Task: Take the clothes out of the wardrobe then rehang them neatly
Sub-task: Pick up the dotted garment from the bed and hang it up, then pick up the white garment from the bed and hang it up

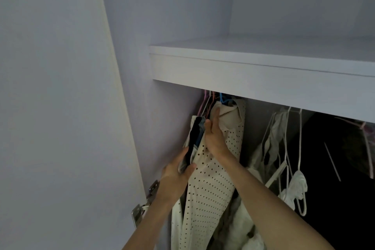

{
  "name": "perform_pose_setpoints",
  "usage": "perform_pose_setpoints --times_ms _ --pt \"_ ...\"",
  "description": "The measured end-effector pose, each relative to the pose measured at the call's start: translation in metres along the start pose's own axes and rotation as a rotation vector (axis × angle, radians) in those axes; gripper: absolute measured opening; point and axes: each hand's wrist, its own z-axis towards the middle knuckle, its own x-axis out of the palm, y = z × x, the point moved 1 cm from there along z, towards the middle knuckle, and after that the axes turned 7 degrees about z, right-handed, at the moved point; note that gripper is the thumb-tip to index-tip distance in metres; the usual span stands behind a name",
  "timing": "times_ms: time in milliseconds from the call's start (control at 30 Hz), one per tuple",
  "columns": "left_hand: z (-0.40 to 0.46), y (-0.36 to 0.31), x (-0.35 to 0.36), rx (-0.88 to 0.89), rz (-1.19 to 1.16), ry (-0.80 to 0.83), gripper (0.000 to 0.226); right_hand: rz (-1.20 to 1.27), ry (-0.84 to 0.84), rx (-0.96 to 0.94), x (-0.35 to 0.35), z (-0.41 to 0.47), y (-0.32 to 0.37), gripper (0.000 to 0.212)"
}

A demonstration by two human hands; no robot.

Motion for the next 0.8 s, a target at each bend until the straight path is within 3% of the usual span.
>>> perform_pose_setpoints --times_ms 267,433,633,800 --pt "-0.004 -0.015 -0.004 0.015 0.111 0.011 0.053 -0.066 0.131 -0.007 -0.017 0.003 -0.001 0.059" --pt "-0.008 -0.023 -0.015 0.015 0.449 0.093 0.058 -0.308 0.175 -0.041 -0.029 -0.007 -0.004 0.064" --pt "-0.048 0.005 -0.019 0.273 0.853 -0.040 0.054 -0.472 0.209 -0.190 -0.025 -0.076 -0.019 0.062" --pt "-0.115 0.036 -0.008 0.302 0.929 -0.143 0.047 -0.639 0.298 -0.191 -0.012 -0.154 -0.048 0.070"
